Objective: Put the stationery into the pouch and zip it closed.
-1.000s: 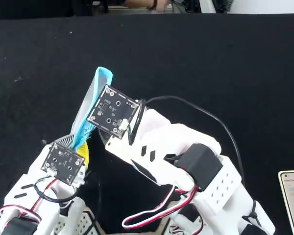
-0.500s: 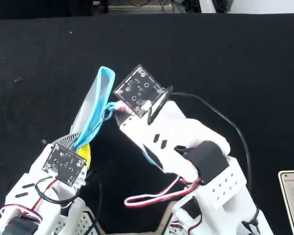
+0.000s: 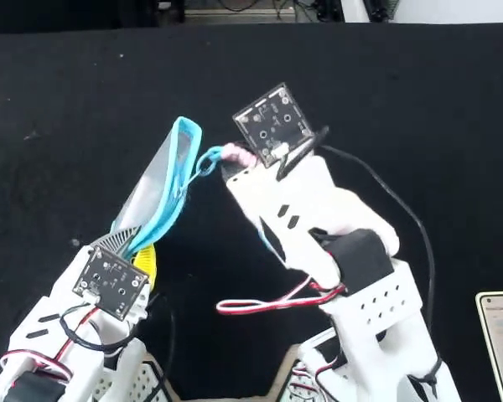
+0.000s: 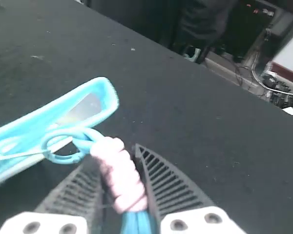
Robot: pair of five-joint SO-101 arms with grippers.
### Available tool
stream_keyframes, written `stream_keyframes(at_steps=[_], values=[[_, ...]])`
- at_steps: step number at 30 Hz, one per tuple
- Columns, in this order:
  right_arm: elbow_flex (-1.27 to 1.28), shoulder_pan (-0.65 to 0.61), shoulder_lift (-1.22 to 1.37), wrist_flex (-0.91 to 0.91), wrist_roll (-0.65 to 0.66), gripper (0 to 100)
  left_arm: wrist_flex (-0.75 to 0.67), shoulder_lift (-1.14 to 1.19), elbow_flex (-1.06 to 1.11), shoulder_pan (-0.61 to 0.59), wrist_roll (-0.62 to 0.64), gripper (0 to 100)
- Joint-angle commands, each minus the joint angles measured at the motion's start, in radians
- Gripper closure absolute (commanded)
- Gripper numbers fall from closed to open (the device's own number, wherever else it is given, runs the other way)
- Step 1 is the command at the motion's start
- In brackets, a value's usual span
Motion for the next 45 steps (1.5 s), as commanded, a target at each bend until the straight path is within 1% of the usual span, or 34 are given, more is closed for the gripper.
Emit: stream_keyframes(at_steps=[1, 5, 15, 25, 41, 43, 45], values=[[-0.015, 0.068, 0.048, -0.078, -0.012, 98.8, 0.014, 0.002, -0.051, 0.002, -0.003, 97], [-0.038, 0.068, 0.166, -0.120, -0.017, 98.8, 0.014, 0.002, -0.051, 0.005, -0.003, 97], [-0.188, 0.072, 0.354, -0.118, -0.015, 98.8, 0.014, 0.002, -0.059, 0.008, -0.003, 97], [-0.392, 0.183, 0.591, -0.118, -0.017, 98.8, 0.014, 0.002, -0.059, 0.010, -0.003, 97], [-0.493, 0.183, 0.734, -0.115, -0.017, 98.8, 0.015, 0.002, -0.059, 0.010, -0.003, 97], [-0.496, 0.170, 0.717, -0.054, -0.017, 98.8, 0.011, 0.002, -0.053, 0.010, -0.003, 97], [-0.503, 0.127, 0.676, 0.023, -0.017, 98.6, 0.006, 0.002, -0.048, 0.010, -0.003, 97]])
